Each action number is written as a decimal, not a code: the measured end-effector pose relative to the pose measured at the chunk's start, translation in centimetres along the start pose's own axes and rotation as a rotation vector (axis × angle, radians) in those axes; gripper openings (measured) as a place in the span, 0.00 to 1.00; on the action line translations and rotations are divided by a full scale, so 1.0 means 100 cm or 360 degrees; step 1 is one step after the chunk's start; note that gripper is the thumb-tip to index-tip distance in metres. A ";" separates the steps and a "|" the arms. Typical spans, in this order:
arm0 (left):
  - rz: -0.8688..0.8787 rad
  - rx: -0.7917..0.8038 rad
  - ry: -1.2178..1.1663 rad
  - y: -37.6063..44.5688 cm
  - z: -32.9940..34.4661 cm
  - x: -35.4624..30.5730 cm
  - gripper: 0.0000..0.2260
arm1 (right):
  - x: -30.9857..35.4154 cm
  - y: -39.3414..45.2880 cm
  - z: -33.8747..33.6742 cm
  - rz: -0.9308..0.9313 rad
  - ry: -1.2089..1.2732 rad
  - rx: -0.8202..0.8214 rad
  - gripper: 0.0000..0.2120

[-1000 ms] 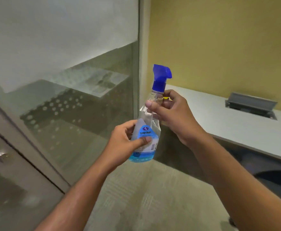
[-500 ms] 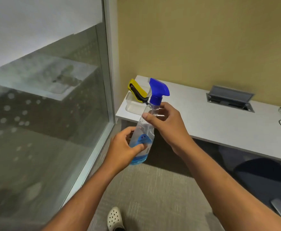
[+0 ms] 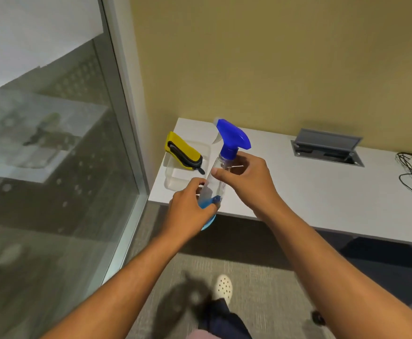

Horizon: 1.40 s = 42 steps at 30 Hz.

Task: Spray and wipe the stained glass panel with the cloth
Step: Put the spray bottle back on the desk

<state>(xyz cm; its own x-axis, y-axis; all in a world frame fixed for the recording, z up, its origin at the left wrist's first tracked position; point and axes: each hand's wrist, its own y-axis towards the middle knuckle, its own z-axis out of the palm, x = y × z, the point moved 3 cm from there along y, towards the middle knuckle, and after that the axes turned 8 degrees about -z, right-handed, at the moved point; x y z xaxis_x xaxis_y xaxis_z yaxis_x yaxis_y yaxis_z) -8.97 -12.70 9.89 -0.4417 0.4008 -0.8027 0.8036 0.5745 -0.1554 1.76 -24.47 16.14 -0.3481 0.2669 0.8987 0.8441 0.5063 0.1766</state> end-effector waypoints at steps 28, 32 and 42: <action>0.0013 0.0173 0.0624 0.310 0.137 -0.006 0.33 | -0.221 0.242 -0.006 0.0032 0.0035 0.0524 0.24; -0.0036 0.0185 0.0752 0.320 0.150 0.004 0.32 | -0.239 0.242 0.001 0.0110 0.0095 0.0523 0.23; 0.0252 0.0064 0.0766 0.318 0.154 0.017 0.30 | -0.251 0.242 0.000 -0.0066 -0.0029 0.0401 0.25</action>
<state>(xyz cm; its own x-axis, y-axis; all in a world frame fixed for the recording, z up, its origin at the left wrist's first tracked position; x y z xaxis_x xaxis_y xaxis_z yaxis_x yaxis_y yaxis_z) 21.97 -4.75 -5.30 -0.4394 0.7696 -0.4633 0.8862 0.4558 -0.0832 30.90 -18.94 -2.14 -0.3892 0.2551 0.8851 0.7015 0.7048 0.1054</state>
